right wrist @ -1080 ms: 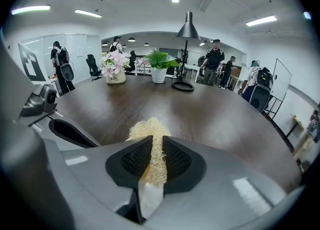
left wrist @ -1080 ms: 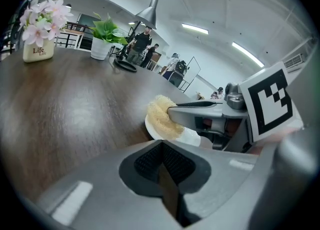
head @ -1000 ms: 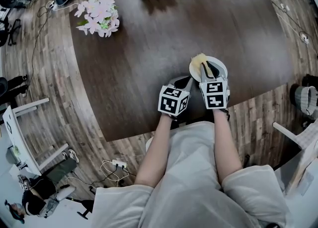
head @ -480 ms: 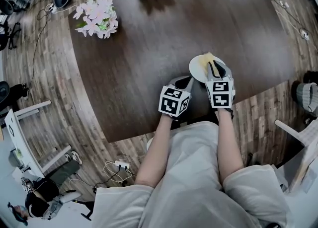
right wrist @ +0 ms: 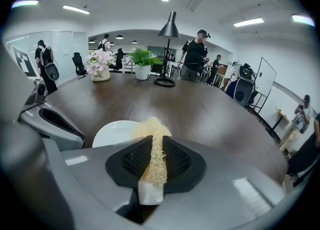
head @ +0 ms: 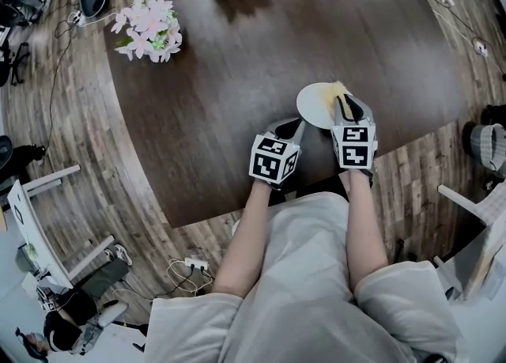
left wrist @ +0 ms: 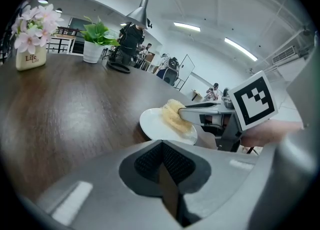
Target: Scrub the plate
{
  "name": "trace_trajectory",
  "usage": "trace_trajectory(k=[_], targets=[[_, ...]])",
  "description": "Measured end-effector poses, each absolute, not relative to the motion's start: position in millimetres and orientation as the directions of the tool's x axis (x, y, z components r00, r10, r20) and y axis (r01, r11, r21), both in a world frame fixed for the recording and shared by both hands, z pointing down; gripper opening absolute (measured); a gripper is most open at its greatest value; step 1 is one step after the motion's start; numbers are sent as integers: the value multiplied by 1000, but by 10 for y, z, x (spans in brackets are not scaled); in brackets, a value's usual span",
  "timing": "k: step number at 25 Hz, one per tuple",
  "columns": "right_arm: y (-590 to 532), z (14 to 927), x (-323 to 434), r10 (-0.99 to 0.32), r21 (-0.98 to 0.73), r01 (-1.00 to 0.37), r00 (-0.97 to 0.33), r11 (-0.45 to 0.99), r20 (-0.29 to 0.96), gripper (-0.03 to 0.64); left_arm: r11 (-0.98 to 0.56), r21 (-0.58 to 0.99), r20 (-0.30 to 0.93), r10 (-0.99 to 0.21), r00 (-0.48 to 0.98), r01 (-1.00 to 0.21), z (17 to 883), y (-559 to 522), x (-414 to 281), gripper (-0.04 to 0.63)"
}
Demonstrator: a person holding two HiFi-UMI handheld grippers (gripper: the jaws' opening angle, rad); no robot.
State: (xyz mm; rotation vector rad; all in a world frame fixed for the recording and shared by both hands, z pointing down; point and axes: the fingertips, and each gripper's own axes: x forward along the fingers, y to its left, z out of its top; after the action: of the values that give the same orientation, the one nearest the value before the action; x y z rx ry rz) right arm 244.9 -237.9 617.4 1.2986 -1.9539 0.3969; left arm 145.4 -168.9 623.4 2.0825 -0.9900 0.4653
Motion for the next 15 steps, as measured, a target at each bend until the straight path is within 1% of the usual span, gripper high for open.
trace_trajectory(k=[15], targets=[[-2213,6079,2722,-701,155,-927,-141,341,699,83,-415,468,597,-502,626,-780,6225,-1674,1463,0]])
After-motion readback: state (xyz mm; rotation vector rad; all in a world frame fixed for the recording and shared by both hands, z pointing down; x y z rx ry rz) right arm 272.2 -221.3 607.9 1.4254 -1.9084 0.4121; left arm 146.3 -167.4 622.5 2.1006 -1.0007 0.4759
